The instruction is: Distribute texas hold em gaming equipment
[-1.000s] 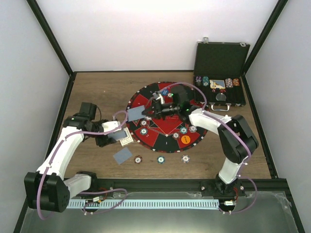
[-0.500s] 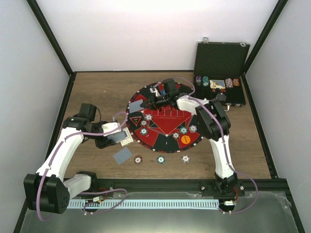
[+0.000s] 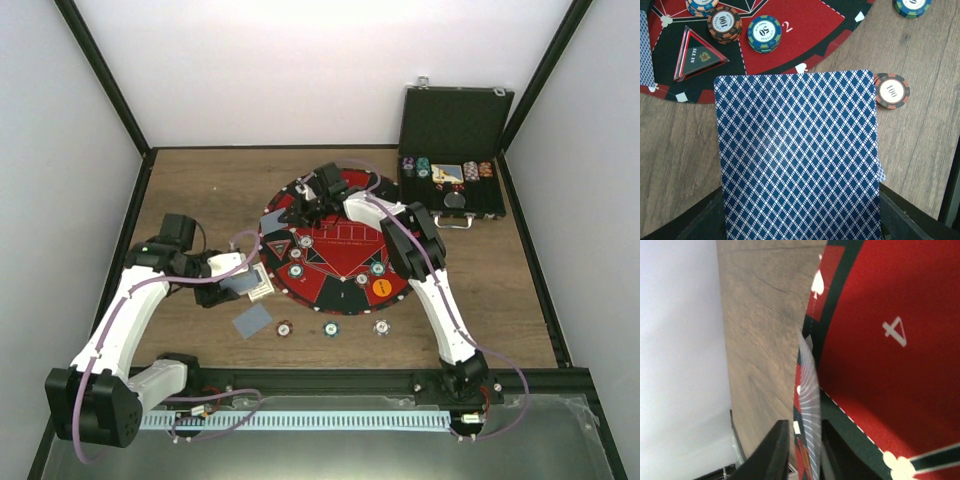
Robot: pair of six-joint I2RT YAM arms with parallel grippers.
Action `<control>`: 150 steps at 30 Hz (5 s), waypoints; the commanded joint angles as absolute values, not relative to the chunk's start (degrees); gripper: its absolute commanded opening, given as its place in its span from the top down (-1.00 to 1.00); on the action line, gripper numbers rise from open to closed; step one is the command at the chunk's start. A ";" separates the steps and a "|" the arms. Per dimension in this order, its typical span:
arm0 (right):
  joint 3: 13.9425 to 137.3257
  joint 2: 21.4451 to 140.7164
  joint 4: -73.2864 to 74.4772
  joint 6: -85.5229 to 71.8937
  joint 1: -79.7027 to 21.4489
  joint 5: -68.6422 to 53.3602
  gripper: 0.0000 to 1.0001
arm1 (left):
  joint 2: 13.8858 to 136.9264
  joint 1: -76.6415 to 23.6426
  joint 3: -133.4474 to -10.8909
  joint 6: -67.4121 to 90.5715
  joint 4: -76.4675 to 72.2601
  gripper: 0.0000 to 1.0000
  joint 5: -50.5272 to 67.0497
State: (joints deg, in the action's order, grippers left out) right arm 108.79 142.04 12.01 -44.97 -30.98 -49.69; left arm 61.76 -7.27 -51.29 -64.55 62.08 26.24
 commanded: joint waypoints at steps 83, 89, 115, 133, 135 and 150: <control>66.08 104.72 -13.76 -55.01 -47.11 -49.82 0.49 | 59.50 -8.53 -53.79 -65.57 62.35 0.92 28.39; 64.39 101.95 -12.09 -54.14 -46.73 -48.76 0.77 | 59.52 -8.53 -53.62 -65.57 62.20 0.92 28.27; 73.25 103.14 6.14 -40.59 -22.33 -49.32 0.99 | 59.73 -8.53 -53.83 -65.48 62.17 0.92 27.89; 122.81 145.88 22.42 -35.53 -14.88 -40.23 0.98 | 61.05 -8.52 -55.19 -65.74 63.41 0.92 29.49; 124.02 146.62 22.65 -35.67 -14.87 -40.12 0.98 | 60.91 -8.53 -54.92 -65.82 63.49 0.92 29.45; 121.43 135.21 29.84 -31.00 -14.25 -34.79 -0.04 | 60.49 -8.53 -53.73 -64.65 63.15 0.92 27.98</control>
State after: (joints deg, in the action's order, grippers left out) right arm 121.97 143.00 27.05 -33.47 -14.74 -38.11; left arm 61.30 -8.36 -54.19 -64.66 63.13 27.24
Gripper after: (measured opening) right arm 0.499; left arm 0.659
